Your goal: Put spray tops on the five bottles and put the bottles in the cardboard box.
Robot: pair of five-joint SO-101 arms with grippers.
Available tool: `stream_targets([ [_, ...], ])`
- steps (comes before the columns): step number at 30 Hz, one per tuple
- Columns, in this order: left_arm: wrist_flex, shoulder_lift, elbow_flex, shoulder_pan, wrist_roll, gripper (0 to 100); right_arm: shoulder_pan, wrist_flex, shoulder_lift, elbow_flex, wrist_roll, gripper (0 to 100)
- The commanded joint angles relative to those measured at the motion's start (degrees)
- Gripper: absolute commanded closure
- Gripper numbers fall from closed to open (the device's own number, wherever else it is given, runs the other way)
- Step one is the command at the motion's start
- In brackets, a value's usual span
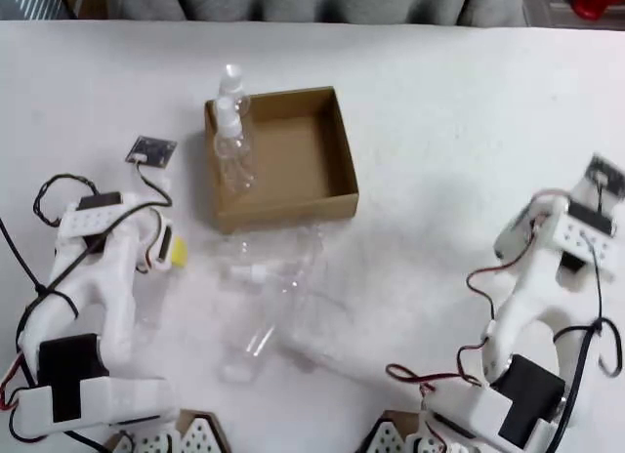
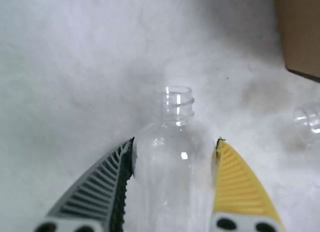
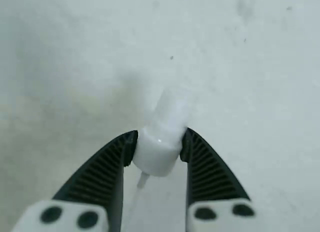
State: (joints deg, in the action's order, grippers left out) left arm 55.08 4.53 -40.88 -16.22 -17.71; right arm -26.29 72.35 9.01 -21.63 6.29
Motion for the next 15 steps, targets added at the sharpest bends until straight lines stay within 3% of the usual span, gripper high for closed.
stream_targets([
  [1, -0.7, 0.9, 1.8, -0.6, -0.8, 98, 5.6, 14.2, 0.5, 18.0, -0.5, 98.2],
  [8, -0.7, 0.9, 1.8, -0.7, -0.8, 98, 17.5, 26.0, 0.5, 36.5, 0.0, 98.2],
  [15, -1.1, 0.9, 1.9, -0.7, -0.8, 98, 26.1, 26.2, 6.6, 35.2, -0.1, 98.2],
])
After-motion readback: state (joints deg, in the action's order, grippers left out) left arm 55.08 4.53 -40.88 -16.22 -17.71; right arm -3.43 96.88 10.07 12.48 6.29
